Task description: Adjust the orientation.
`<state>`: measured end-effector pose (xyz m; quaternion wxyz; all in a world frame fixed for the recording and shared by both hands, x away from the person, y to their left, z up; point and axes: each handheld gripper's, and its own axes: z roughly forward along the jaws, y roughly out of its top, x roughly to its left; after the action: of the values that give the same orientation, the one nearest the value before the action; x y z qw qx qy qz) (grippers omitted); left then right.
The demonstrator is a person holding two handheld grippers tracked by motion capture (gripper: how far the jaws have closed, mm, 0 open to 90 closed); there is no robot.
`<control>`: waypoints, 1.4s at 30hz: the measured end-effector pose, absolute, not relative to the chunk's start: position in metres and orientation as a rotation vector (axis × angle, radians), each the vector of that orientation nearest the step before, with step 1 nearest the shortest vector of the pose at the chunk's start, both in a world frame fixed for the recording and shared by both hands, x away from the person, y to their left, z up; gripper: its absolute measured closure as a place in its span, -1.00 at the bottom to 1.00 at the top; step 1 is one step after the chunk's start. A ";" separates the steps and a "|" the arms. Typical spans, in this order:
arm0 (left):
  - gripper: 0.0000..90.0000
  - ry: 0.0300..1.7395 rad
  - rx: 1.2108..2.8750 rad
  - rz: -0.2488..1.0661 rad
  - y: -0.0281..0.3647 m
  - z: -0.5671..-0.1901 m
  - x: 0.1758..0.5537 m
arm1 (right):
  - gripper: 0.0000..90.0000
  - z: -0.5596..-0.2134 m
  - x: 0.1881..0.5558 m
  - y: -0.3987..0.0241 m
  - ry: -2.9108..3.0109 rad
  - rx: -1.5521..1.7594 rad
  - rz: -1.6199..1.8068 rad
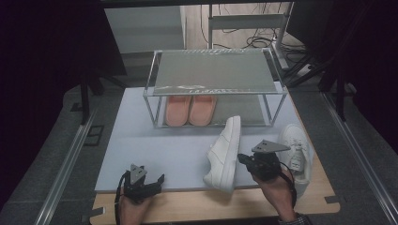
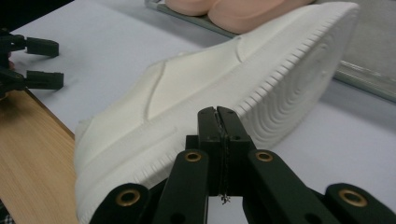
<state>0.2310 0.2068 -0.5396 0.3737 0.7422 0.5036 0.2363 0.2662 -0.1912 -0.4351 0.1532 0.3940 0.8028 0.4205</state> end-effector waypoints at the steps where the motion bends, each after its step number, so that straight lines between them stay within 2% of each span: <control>1: -0.71 1.290 1.901 0.605 0.207 -0.540 0.231 | 0.97 -0.435 0.267 -0.188 2.305 1.127 1.206; 13: -0.71 1.288 1.905 0.605 0.207 -0.539 0.231 | 0.98 -0.441 0.279 -0.172 2.330 1.107 1.178; 35: -0.71 1.288 1.905 0.607 0.207 -0.539 0.231 | 0.99 -0.445 0.260 -0.219 2.293 1.211 1.144; 40: -0.71 1.289 1.902 0.607 0.207 -0.540 0.231 | 0.99 -0.446 0.258 -0.225 2.282 1.241 1.099; 42: -0.71 1.289 1.902 0.606 0.207 -0.540 0.231 | 0.99 -0.451 0.259 -0.225 2.244 1.241 0.985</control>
<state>0.2310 0.2067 -0.5395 0.3733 0.7426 0.5032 0.2367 0.2587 -0.2249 -0.4506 0.1959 0.4430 0.8011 0.3516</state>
